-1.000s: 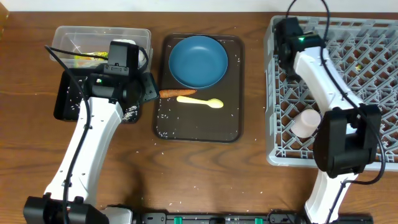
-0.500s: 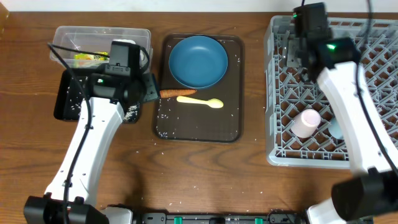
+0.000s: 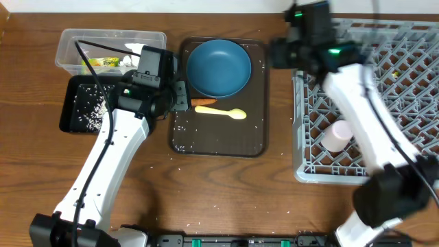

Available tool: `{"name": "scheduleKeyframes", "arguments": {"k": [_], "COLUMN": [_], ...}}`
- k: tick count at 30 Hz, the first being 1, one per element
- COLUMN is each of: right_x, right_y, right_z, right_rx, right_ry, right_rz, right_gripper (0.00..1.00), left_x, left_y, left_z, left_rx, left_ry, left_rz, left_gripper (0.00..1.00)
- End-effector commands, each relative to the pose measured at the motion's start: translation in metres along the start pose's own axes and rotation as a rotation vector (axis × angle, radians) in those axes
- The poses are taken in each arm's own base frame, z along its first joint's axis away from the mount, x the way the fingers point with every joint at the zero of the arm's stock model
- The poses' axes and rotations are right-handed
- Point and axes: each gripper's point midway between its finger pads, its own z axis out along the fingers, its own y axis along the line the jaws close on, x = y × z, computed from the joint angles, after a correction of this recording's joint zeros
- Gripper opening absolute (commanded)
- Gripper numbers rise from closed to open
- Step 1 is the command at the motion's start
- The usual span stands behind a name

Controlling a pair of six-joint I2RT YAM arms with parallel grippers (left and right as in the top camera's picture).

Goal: Sort waste into correct bins and load items into the dishwasher rack
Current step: 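Grasp the blue plate on the brown tray with the right gripper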

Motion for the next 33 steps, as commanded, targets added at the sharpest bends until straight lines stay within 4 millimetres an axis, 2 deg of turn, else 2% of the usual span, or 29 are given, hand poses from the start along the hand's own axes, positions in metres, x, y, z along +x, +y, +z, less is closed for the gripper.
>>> {"name": "scheduleKeyframes", "arguments": {"k": [1, 5, 7, 12, 13, 21, 23, 29, 33], "right_x": [0.03, 0.056, 0.07, 0.092, 0.094, 0.098, 0.098, 0.087, 0.06], "right_y": [0.014, 0.006, 0.002, -0.003, -0.004, -0.006, -0.007, -0.013, -0.008], "right_z": [0.052, 0.1, 0.116, 0.141, 0.144, 0.149, 0.149, 0.146, 0.127], "right_rx": [-0.003, 0.055, 0.073, 0.098, 0.099, 0.104, 0.105, 0.101, 0.069], "right_ry": [0.091, 0.149, 0.181, 0.233, 0.237, 0.245, 0.244, 0.217, 0.147], "right_rz": [0.123, 0.214, 0.251, 0.269, 0.268, 0.267, 0.27, 0.282, 0.244], "right_gripper": [0.58, 0.57, 0.56, 0.52, 0.48, 0.09, 0.01, 0.01, 0.01], "left_x": [0.001, 0.003, 0.003, 0.003, 0.003, 0.002, 0.002, 0.002, 0.002], "left_y": [0.005, 0.02, 0.024, 0.025, 0.025, 0.025, 0.025, 0.025, 0.025], "left_z": [0.002, 0.001, 0.001, 0.001, 0.001, 0.001, 0.001, 0.001, 0.001], "left_rx": [-0.026, -0.107, -0.13, -0.137, -0.137, -0.136, -0.136, -0.136, -0.136], "left_ry": [0.01, 0.007, 0.004, 0.002, 0.002, 0.0, 0.0, 0.0, 0.0], "left_rz": [-0.011, -0.058, -0.057, -0.057, -0.057, -0.056, -0.056, -0.056, -0.056], "left_gripper": [0.59, 0.59, 0.59, 0.59, 0.59, 0.59, 0.59, 0.59, 0.59]}}
